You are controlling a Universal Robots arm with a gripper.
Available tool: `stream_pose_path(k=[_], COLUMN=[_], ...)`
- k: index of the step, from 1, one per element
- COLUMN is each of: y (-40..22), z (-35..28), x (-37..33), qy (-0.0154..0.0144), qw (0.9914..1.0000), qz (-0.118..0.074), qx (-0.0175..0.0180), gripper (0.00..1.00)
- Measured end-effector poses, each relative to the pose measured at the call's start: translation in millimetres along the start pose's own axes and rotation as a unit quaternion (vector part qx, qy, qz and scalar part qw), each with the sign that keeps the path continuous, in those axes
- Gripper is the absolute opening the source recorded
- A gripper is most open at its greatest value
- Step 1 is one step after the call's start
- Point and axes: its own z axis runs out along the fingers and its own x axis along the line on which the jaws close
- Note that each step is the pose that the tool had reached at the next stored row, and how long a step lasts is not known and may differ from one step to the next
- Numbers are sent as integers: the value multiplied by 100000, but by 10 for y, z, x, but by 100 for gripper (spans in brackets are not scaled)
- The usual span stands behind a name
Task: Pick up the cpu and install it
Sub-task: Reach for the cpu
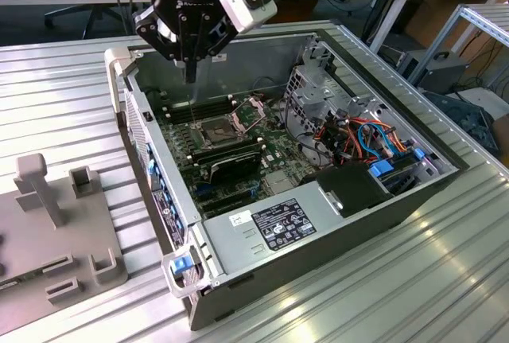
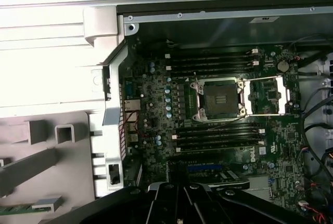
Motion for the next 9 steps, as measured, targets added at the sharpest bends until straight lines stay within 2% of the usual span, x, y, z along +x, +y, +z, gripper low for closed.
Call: stream_pose_path(k=[9], y=[-5], z=[-2], x=[69], qy=[1], qw=[100000], qz=[-3], qx=[1], gripper=[11])
